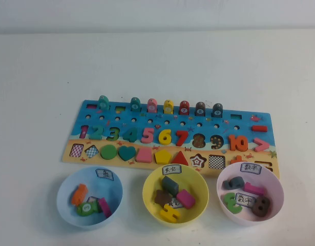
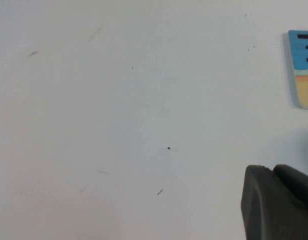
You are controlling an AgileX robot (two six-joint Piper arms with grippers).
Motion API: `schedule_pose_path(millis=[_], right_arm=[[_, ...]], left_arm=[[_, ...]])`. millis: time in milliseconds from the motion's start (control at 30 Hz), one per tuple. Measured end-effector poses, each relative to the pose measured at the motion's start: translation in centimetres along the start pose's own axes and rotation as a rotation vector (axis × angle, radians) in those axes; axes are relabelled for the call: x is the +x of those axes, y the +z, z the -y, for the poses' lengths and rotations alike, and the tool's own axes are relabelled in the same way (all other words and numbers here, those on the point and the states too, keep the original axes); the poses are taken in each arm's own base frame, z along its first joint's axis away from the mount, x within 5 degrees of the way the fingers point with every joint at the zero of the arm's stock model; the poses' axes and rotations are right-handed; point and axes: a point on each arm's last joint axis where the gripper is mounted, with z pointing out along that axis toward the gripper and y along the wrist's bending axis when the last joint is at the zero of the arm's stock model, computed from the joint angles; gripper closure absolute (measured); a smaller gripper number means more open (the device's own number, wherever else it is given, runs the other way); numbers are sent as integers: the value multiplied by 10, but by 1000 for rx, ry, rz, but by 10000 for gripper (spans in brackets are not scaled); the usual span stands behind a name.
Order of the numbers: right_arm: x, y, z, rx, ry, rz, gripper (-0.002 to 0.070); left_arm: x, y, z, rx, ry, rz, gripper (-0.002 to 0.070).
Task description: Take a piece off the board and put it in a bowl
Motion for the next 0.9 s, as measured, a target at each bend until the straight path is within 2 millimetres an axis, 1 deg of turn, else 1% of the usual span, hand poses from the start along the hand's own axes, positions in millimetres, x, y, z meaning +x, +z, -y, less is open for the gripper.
schedule_pose_path(millis=[200, 300, 400, 467, 500, 567, 633, 700, 800, 900], right_arm=[[0, 0, 0, 0, 0, 0, 694], [0, 0, 0, 0, 0, 0, 694], [0, 0, 0, 0, 0, 0, 694], [0, 0, 0, 0, 0, 0, 694], [0, 0, 0, 0, 0, 0, 694], [0, 0, 0, 0, 0, 0, 694], [0, 0, 0, 0, 0, 0, 694], [0, 0, 0, 0, 0, 0, 694], [0, 0, 0, 0, 0, 0, 694], [0, 0, 0, 0, 0, 0, 694]], left_arm=[[0, 0, -2, -19, 50, 3, 678], [-2, 0, -1, -15, 41, 17, 678], [-4, 0, 1, 8, -10, 47, 678], [-8, 0, 3, 40, -96, 87, 678], [-11, -1, 5, 62, -177, 114, 678], [-17, -2, 7, 111, -383, 168, 678], [-24, -4, 7, 163, -631, 236, 678], [-30, -5, 6, 190, -769, 291, 678], [-35, -7, 3, 202, -836, 353, 678], [-36, -8, 3, 203, -849, 373, 678]])
